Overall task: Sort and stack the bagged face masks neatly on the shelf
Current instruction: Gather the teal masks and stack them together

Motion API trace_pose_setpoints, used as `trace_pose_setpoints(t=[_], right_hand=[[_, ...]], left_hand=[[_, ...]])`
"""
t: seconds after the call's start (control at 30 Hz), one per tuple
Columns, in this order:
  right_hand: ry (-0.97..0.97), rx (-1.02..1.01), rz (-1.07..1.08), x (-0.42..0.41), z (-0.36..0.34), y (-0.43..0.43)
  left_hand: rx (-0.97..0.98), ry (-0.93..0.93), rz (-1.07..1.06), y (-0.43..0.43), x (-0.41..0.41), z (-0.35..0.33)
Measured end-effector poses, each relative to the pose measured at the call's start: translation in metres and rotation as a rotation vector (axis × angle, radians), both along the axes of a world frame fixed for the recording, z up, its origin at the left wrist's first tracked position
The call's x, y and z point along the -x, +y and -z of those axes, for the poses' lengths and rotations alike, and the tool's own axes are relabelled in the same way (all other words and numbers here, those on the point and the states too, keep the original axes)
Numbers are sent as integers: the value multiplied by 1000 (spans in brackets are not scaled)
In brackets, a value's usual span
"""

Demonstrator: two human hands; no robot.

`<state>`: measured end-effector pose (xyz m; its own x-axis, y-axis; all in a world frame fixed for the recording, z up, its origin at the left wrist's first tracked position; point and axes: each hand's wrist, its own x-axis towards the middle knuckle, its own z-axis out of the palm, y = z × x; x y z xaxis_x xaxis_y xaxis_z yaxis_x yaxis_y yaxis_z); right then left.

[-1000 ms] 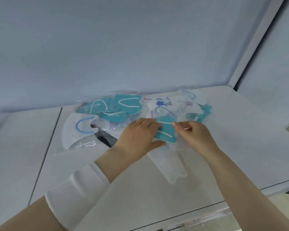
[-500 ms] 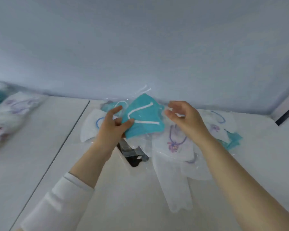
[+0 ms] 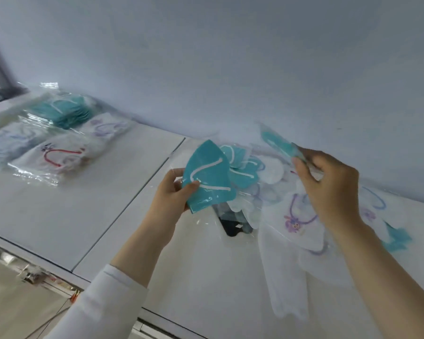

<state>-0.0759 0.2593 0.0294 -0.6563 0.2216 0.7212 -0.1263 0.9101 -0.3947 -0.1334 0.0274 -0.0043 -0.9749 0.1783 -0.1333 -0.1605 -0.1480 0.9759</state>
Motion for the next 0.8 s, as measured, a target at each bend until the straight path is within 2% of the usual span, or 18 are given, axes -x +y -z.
trace_pose_setpoints(t=[0.07,0.13,0.23,0.37,0.6,0.7,0.8], right_hand=[[-30,-145,-80,-8,-2,-30],[-146,-197,-168,-7,3,-55],[-309,-73,-335,-1,1,-65],[-289,55,-298,9,-10,-63],[-345,743,-31,31,8,-81],[-351,1052,-70,36,14,-82],[-366,1114,-125,38,12,-83]], left_hand=[[-113,-13,108,7,-6,-5],[-212,-3,206,12,-10,-10],[-269,58,251,7,-9,-18],[-382,47,304,-9,-2,-22],[-363,61,296,-21,0,-16],[-380,37,295,-27,4,-9],[-395,28,323,-30,8,-5]])
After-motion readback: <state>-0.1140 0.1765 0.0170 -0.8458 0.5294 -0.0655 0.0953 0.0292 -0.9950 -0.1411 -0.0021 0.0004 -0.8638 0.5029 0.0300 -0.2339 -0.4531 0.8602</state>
